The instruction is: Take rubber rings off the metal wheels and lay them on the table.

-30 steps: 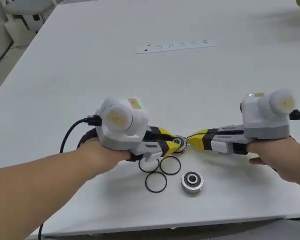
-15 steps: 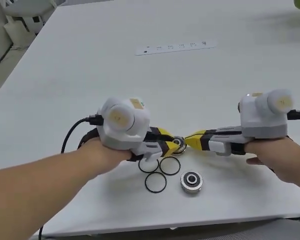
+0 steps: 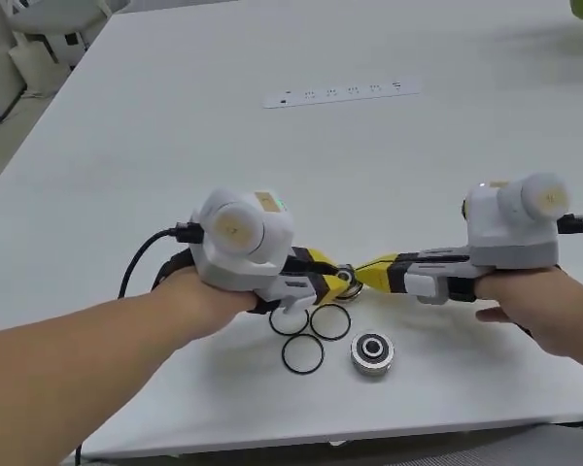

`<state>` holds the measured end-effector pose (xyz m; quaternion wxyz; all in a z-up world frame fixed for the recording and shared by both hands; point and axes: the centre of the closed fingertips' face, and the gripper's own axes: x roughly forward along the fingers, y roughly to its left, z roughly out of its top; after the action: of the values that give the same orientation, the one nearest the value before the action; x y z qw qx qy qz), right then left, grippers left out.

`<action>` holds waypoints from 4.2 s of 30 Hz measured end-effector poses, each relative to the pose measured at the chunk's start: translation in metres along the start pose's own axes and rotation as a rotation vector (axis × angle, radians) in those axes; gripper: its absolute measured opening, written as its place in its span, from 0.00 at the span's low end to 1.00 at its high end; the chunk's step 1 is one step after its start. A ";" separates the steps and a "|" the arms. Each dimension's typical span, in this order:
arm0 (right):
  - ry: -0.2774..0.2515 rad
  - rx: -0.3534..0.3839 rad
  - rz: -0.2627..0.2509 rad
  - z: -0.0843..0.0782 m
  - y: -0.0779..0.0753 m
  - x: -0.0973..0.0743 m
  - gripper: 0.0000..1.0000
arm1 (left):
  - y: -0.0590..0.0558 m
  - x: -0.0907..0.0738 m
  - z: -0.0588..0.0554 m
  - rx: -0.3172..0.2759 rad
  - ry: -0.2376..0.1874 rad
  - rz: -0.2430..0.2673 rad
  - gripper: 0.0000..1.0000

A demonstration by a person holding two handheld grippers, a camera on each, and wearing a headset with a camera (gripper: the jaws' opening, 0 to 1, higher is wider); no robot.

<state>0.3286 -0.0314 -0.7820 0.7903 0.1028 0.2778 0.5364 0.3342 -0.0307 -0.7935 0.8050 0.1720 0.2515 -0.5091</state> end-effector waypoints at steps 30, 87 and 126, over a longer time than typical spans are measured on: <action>-0.028 0.027 0.008 0.008 0.001 0.000 0.00 | -0.002 -0.003 0.004 0.026 -0.023 0.002 0.18; -0.082 0.043 0.069 0.035 0.040 -0.011 0.00 | -0.035 -0.107 0.029 -0.022 -0.235 -0.036 0.74; 0.081 0.048 0.158 0.012 0.075 0.026 0.00 | -0.027 -0.142 -0.011 -0.067 -0.225 0.026 0.82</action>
<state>0.2829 0.0240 -0.7462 0.7309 0.1217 0.3134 0.5940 0.2574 0.0678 -0.7205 0.8399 0.0899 0.1741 -0.5062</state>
